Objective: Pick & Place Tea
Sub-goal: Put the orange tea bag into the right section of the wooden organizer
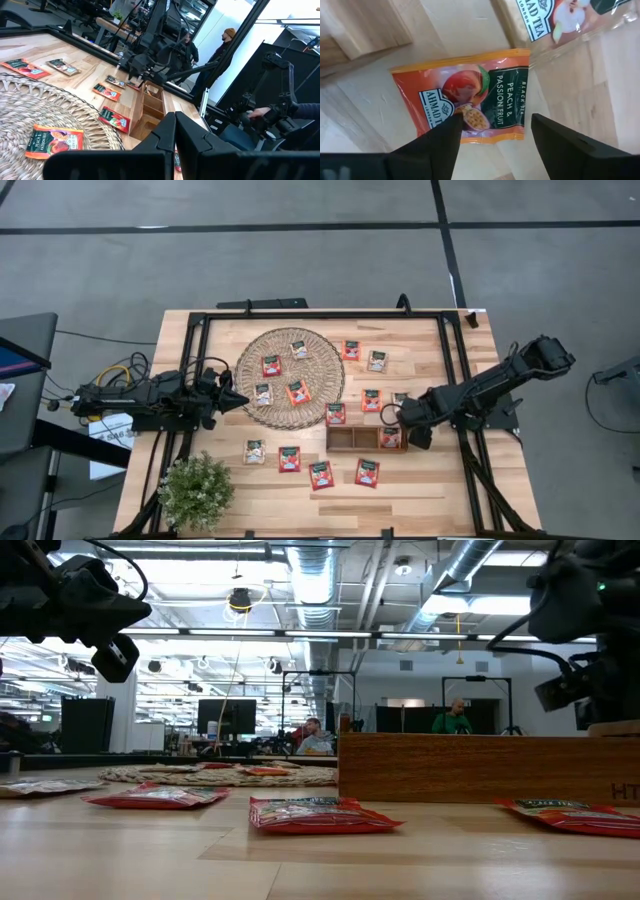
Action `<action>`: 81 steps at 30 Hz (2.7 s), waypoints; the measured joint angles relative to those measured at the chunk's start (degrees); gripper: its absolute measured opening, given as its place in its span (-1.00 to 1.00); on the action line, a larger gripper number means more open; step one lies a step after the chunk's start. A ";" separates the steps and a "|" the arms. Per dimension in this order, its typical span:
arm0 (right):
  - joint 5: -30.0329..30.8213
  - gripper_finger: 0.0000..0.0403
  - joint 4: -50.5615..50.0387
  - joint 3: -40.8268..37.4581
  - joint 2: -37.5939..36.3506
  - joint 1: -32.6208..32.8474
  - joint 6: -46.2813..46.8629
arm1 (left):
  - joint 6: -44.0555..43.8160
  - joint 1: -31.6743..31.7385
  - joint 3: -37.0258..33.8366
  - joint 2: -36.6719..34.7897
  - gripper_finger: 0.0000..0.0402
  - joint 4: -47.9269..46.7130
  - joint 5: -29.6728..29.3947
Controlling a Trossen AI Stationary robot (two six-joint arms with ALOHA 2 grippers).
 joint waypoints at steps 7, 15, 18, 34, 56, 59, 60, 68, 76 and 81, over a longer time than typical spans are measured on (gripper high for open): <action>-2.94 -0.24 0.97 -0.14 0.17 -2.80 -1.15 | 0.00 -0.02 0.00 0.00 -1.00 0.00 0.00; -2.93 -0.77 1.33 -0.14 0.28 -3.29 -1.13 | 0.00 -0.01 0.00 0.00 -1.00 0.00 0.01; -3.23 -0.91 0.95 -0.11 0.28 -3.29 -1.13 | 0.00 -0.02 0.00 0.00 -1.00 0.00 0.00; -0.78 -0.99 -20.45 16.86 0.68 6.21 1.41 | 0.11 0.00 0.00 0.00 -1.00 0.00 0.02; 24.74 -1.00 -37.55 49.60 28.90 18.82 5.93 | 0.13 -0.02 0.00 0.00 -1.00 0.09 0.04; 24.78 -1.00 -37.35 50.86 31.11 19.96 6.71 | 0.13 -0.01 0.00 0.00 -1.00 0.09 0.04; 24.78 -1.00 -37.27 51.14 31.63 20.26 7.38 | 0.13 0.00 0.00 0.00 -1.00 0.09 0.04; 24.22 -1.00 -35.60 51.25 35.16 21.30 10.06 | 0.15 -0.01 -0.01 0.00 -1.00 0.09 0.04; 24.36 -0.99 -35.58 51.18 38.49 21.30 12.64 | 0.15 0.00 0.00 0.00 -1.00 0.08 0.03; 24.57 -0.97 -36.25 51.14 38.95 21.45 15.47 | 0.15 0.00 -0.02 0.00 -1.00 0.07 0.04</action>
